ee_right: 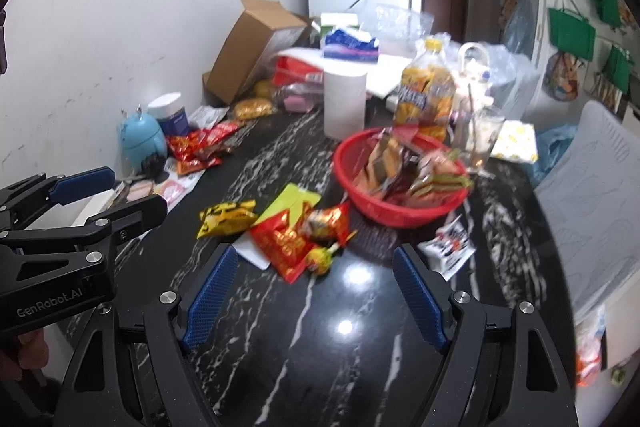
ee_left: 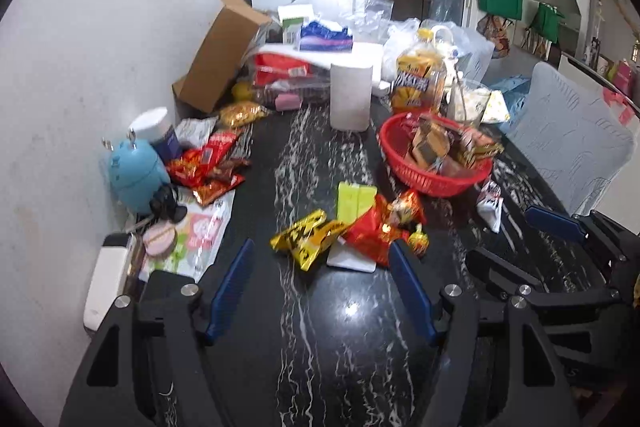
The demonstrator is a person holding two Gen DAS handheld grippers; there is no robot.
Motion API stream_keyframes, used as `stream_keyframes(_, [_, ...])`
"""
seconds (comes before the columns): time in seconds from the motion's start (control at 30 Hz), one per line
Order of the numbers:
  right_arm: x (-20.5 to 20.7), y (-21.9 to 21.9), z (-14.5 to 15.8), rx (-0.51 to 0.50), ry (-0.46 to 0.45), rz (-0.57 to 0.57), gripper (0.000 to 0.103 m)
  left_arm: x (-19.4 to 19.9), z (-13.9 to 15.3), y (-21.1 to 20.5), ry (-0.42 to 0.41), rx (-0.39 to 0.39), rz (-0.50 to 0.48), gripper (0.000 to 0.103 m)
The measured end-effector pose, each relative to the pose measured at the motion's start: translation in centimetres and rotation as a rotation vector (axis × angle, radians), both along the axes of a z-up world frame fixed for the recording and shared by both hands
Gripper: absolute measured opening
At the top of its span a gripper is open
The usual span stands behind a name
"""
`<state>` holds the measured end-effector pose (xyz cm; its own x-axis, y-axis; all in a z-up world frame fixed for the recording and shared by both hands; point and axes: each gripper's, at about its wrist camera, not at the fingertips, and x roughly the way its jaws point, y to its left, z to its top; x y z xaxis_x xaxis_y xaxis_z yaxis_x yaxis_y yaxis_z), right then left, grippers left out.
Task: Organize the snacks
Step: 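Withdraw both open tools from the red basket toward the loose snacks, then grasp the green-yellow lollipop with the right tool while the left tool grasps the yellow-black chip bag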
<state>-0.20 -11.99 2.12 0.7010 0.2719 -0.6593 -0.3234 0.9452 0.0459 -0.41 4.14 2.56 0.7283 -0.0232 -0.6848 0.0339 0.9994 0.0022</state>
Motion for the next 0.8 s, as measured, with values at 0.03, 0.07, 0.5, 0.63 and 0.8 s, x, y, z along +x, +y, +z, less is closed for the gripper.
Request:
stream_keyframes(0.03, [0.1,0.2,-0.4,0.001,0.011,0.003,0.081,0.1,-0.4,0.2,0.009,-0.002,0.002,0.068])
stream_keyframes(0.07, [0.4,0.4,-1.0,0.000,0.025,0.009,0.080,0.4,-1.0,0.4,0.022,-0.006,0.004,0.068])
stream_keyframes(0.5, [4.0,1.8,-6.0,0.027,0.142,0.038,0.071,4.4,-5.5,1.7,0.124,-0.051,0.007,0.068])
stream_keyframes(0.63, [5.4,1.6,-6.7,0.040,0.162,0.026,0.066,5.8,-6.1,1.8,0.136,-0.053,0.003,0.068])
stream_keyframes(0.8, [7.4,1.1,-8.0,0.053,0.202,0.008,0.059,7.7,-7.1,1.9,0.148,-0.043,-0.006,0.068])
